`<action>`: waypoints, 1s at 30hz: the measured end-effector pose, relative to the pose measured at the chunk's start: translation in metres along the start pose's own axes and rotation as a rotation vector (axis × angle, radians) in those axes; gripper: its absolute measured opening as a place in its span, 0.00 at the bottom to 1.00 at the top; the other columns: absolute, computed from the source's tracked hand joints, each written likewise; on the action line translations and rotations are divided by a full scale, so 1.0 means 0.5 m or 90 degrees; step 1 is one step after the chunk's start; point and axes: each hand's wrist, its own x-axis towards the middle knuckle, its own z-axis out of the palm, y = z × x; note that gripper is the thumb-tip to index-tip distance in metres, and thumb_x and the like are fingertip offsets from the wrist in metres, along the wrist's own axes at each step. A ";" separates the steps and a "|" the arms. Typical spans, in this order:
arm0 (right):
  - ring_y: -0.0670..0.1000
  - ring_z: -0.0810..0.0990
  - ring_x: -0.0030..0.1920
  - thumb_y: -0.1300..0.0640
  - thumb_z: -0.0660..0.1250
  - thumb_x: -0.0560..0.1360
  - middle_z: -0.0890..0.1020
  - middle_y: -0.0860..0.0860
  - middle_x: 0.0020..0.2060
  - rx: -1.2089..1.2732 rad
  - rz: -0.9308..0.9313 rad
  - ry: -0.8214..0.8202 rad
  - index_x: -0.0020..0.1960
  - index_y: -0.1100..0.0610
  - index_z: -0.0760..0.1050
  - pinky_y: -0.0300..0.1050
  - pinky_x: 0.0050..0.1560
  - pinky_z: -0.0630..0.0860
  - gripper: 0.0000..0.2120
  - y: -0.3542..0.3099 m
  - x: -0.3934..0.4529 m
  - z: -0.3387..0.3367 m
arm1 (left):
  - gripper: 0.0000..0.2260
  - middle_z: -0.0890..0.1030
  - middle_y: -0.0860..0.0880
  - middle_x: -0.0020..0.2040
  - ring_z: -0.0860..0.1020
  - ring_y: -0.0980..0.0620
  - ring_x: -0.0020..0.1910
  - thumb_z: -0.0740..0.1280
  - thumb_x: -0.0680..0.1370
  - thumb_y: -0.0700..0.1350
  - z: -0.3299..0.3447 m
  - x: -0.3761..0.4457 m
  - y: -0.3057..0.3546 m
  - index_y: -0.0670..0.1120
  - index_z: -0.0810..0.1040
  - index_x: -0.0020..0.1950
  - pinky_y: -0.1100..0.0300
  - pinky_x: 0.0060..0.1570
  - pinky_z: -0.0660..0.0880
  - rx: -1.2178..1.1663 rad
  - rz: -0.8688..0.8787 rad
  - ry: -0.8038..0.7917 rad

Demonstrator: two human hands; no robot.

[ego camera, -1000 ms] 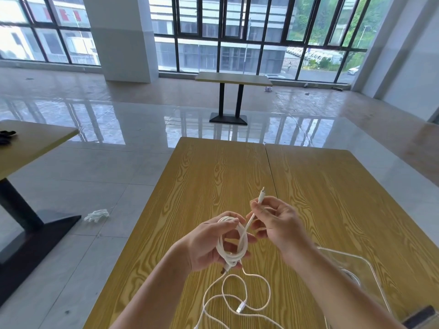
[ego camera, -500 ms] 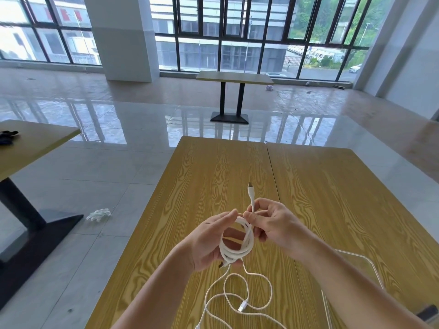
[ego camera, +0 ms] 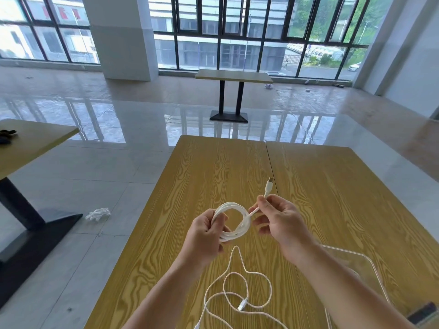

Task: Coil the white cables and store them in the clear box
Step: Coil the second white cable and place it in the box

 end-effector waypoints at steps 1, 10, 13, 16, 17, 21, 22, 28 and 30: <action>0.47 0.83 0.33 0.53 0.63 0.82 0.86 0.51 0.35 0.013 -0.007 0.015 0.41 0.59 0.80 0.42 0.34 0.78 0.15 0.001 -0.002 0.001 | 0.11 0.81 0.51 0.35 0.77 0.60 0.29 0.60 0.84 0.47 -0.001 0.001 0.003 0.44 0.80 0.48 0.62 0.29 0.74 0.011 0.002 -0.006; 0.46 0.79 0.28 0.60 0.72 0.77 0.83 0.52 0.33 0.010 0.009 0.091 0.53 0.55 0.77 0.41 0.31 0.76 0.06 0.002 0.013 -0.013 | 0.12 0.75 0.51 0.31 0.71 0.55 0.30 0.63 0.83 0.46 -0.005 0.008 0.024 0.47 0.82 0.42 0.61 0.31 0.69 -0.003 0.086 -0.104; 0.47 0.79 0.30 0.63 0.69 0.78 0.84 0.53 0.33 -0.014 0.039 0.045 0.49 0.60 0.82 0.41 0.32 0.76 0.03 0.000 0.012 -0.020 | 0.13 0.73 0.49 0.32 0.69 0.54 0.29 0.63 0.83 0.44 -0.003 0.013 0.031 0.53 0.84 0.43 0.60 0.30 0.67 -0.031 0.094 -0.110; 0.50 0.81 0.36 0.64 0.66 0.78 0.85 0.55 0.37 -0.032 0.080 -0.045 0.48 0.60 0.84 0.45 0.41 0.78 0.08 -0.005 0.010 -0.027 | 0.15 0.72 0.49 0.31 0.68 0.54 0.28 0.62 0.83 0.45 0.000 0.016 0.037 0.54 0.84 0.42 0.61 0.29 0.66 -0.051 0.102 -0.110; 0.51 0.82 0.39 0.65 0.65 0.78 0.86 0.55 0.39 -0.046 0.091 -0.078 0.48 0.60 0.84 0.48 0.45 0.79 0.09 -0.006 0.010 -0.029 | 0.15 0.71 0.50 0.30 0.67 0.54 0.28 0.62 0.83 0.46 0.002 0.016 0.038 0.54 0.84 0.42 0.60 0.29 0.66 -0.044 0.101 -0.110; 0.54 0.83 0.42 0.69 0.62 0.78 0.86 0.58 0.42 0.030 0.128 -0.164 0.51 0.63 0.83 0.52 0.50 0.80 0.11 -0.013 0.008 -0.033 | 0.13 0.71 0.48 0.31 0.67 0.49 0.30 0.62 0.83 0.49 0.010 0.022 0.032 0.48 0.84 0.46 0.57 0.30 0.66 -0.018 0.083 -0.065; 0.54 0.84 0.42 0.70 0.61 0.78 0.85 0.58 0.43 0.059 0.133 -0.179 0.52 0.64 0.82 0.51 0.49 0.80 0.11 -0.012 0.006 -0.032 | 0.13 0.71 0.48 0.31 0.68 0.49 0.30 0.62 0.83 0.49 0.011 0.024 0.028 0.49 0.84 0.45 0.57 0.30 0.66 -0.025 0.082 -0.051; 0.56 0.83 0.39 0.71 0.59 0.79 0.84 0.61 0.43 0.244 0.173 -0.207 0.59 0.63 0.75 0.51 0.44 0.81 0.11 -0.003 -0.009 -0.027 | 0.12 0.76 0.52 0.33 0.71 0.54 0.30 0.59 0.84 0.47 0.025 0.010 0.020 0.54 0.82 0.53 0.62 0.27 0.69 -0.107 0.078 -0.026; 0.56 0.83 0.38 0.70 0.58 0.80 0.84 0.61 0.42 0.283 0.185 -0.216 0.58 0.63 0.75 0.51 0.42 0.81 0.11 -0.001 -0.017 -0.025 | 0.11 0.79 0.50 0.36 0.72 0.54 0.31 0.59 0.84 0.46 0.025 0.005 0.018 0.58 0.79 0.53 0.62 0.29 0.70 -0.097 0.091 -0.013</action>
